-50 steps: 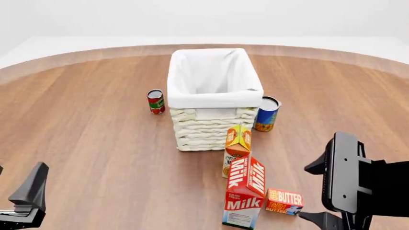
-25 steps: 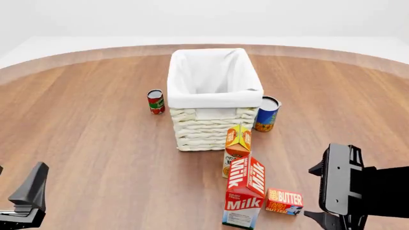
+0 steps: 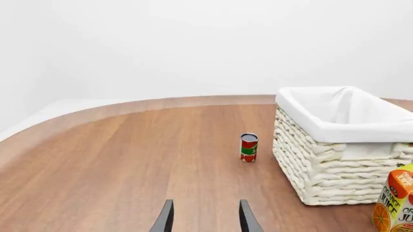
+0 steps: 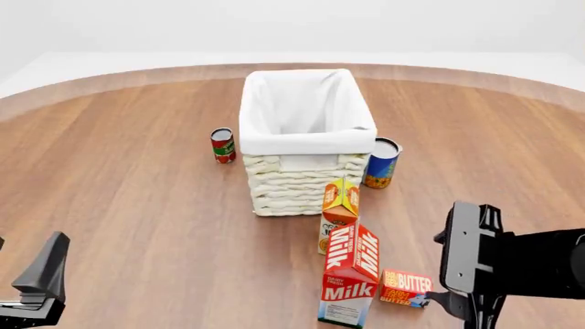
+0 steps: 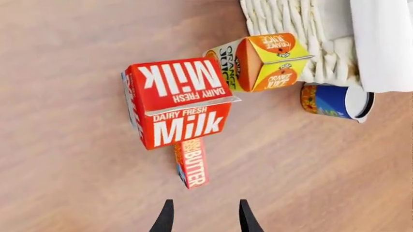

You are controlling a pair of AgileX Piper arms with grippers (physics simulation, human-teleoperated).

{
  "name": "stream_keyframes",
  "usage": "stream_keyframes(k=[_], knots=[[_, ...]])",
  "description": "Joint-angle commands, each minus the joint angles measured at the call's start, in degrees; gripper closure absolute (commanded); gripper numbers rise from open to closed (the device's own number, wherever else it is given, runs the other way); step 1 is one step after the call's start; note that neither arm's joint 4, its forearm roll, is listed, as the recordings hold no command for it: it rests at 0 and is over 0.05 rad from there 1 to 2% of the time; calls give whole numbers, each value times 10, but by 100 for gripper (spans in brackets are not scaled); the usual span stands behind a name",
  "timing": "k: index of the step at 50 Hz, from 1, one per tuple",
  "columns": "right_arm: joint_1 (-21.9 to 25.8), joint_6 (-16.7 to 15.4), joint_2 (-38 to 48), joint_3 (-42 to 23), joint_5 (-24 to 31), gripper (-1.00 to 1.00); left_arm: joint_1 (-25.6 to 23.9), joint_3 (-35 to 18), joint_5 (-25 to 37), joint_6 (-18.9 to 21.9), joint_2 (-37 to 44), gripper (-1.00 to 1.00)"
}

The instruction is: Pick up the butter and put it in the basket.

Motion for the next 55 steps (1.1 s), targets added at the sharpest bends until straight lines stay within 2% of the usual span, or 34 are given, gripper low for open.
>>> stream_keyframes(k=[1,28,55], knots=[[-9,-7,36,-5,-30,-100,0,0,0,0,0,-100],[8,18,80,36,-102,-100,0,0,0,0,0,-100],[13,30,113,48,-144,-100,0,0,0,0,0,-100]])
